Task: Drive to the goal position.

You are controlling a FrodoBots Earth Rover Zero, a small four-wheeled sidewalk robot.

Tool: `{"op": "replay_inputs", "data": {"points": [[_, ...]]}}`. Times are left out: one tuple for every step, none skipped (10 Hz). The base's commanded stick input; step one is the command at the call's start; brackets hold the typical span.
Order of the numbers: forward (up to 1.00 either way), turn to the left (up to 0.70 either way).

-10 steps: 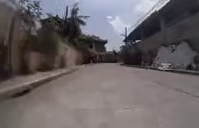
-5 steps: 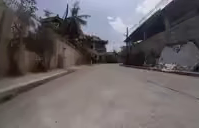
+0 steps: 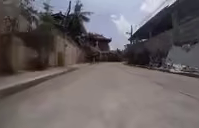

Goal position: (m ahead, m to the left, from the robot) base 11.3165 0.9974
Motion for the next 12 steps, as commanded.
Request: {"op": "replay_inputs", "data": {"points": [[1.0, 0.0], [1.0, 0.0], [1.0, 0.0], [1.0, 0.0], [1.0, 0.0], [1.0, 0.0], [1.0, 0.0], [1.0, -0.05], [1.0, -0.25], [1.0, -0.4], [1.0, -0.37], [1.0, -0.21]]}}
